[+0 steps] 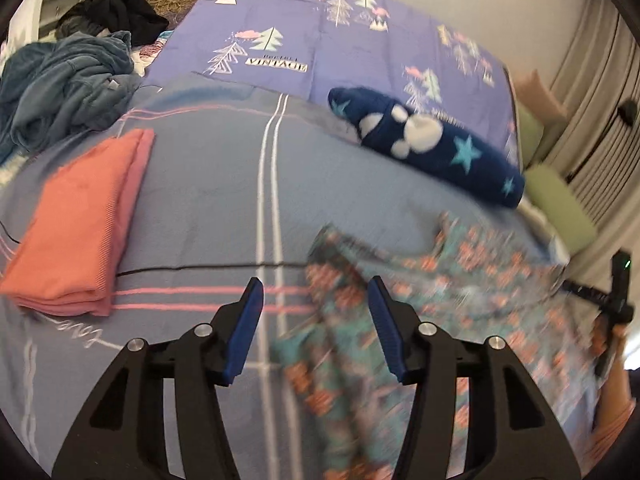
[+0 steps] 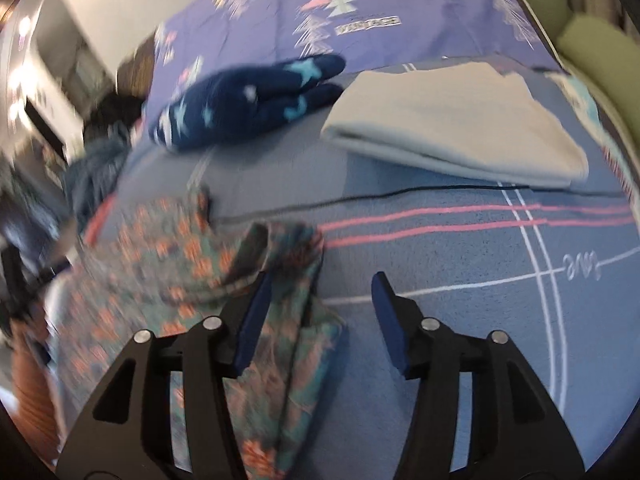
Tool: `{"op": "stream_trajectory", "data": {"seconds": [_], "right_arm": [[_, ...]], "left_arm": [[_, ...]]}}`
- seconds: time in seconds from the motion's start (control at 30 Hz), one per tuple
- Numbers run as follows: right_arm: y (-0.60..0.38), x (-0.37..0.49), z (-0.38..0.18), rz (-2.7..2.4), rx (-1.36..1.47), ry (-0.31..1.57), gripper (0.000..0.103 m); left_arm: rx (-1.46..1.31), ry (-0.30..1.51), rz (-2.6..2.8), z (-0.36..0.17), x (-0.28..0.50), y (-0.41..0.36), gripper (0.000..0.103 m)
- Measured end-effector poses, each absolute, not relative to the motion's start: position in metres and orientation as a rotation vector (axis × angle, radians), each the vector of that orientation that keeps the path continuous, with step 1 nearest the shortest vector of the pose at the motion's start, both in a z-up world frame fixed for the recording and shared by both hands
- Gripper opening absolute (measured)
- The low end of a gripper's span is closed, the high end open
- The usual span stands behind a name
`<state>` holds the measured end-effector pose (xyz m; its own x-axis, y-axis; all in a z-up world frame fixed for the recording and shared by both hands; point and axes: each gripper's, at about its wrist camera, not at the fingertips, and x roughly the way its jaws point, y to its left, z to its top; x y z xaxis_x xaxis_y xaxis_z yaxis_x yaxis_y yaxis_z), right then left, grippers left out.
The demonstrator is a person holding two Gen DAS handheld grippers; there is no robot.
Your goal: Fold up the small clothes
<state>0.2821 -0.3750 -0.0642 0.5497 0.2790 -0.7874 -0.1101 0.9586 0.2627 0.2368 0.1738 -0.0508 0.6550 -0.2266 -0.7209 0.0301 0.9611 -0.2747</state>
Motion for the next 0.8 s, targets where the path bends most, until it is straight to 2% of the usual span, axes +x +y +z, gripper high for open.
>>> {"op": "stream_trajectory", "data": {"seconds": [0.13,0.37,0.57,0.63,0.77,0.8], "right_arm": [[-0.371,0.281,-0.063,0.247,0.138,0.949,0.061],[-0.334,0.324,-0.076,0.282,-0.051,0.94,0.063],[-0.372,0.348,-0.083,0.312,0.257,0.918,0.046],[-0.383,0.35,-0.084,0.332,0.333,0.922,0.043],[-0.39,0.351,-0.086,0.398,0.412,0.935,0.044],[-0.39,0.352,-0.086,0.42,0.425,0.939,0.048]], "left_arm": [[-0.182,0.874,-0.131,-0.061,0.239,0.174,0.055],[-0.018,0.922,-0.131,-0.075,0.294,0.139,0.055],[-0.231,0.911,-0.132,-0.079,0.32,0.16,0.055],[-0.295,0.907,-0.143,-0.08,0.32,0.166,0.055],[-0.407,0.901,-0.204,-0.08,0.315,0.175,0.055],[-0.422,0.904,-0.223,-0.08,0.315,0.175,0.055]]}}
